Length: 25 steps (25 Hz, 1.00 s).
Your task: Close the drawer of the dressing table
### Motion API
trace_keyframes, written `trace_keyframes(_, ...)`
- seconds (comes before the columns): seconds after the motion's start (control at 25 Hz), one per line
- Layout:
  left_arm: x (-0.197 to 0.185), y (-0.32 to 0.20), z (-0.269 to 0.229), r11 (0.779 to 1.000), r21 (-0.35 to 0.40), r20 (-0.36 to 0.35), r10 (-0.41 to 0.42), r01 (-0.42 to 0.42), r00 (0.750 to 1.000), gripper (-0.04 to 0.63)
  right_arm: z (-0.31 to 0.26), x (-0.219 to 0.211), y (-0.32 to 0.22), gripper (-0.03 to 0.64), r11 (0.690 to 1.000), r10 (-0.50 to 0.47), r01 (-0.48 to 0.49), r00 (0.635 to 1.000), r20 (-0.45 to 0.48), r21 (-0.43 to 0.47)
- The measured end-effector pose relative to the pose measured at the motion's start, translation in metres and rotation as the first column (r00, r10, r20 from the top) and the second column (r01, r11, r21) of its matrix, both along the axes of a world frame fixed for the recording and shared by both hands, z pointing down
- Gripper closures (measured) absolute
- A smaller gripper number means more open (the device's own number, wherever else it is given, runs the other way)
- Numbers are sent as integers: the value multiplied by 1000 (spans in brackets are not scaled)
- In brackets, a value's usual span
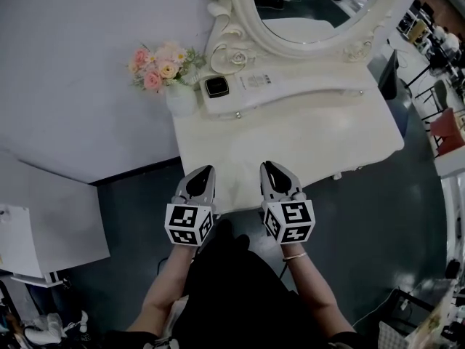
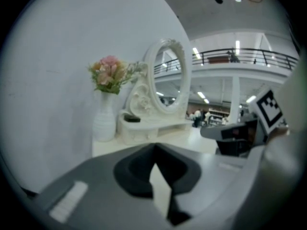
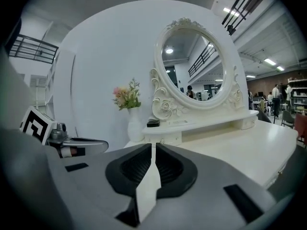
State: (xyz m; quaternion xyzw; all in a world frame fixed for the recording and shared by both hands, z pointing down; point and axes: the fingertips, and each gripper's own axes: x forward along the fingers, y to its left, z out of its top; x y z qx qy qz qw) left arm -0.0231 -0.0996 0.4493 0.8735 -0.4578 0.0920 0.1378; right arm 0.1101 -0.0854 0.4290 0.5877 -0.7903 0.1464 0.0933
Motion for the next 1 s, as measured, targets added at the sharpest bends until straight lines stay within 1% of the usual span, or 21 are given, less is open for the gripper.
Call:
trace_keyframes(0.24, 1, 8, -3, 1000, 10, 14, 4, -4, 1000, 588, 1, 14, 26, 604, 999, 38, -37, 999, 28, -9)
trace_keyframes(0.44, 4, 13, -7, 1000, 21, 23, 19, -20, 1000, 588, -3, 22, 41, 611, 999, 53, -53, 998, 36, 8)
trace_keyframes(0.76, 5, 14, -11, 999, 37, 30, 31, -32, 999, 588, -5, 33, 48, 612, 997, 75, -76, 996, 37, 22)
trace_keyframes(1.0, 7, 11, -15, 998, 46, 36, 44, -46, 998, 588, -4, 32, 49, 612, 996, 78, -79, 996, 31, 28)
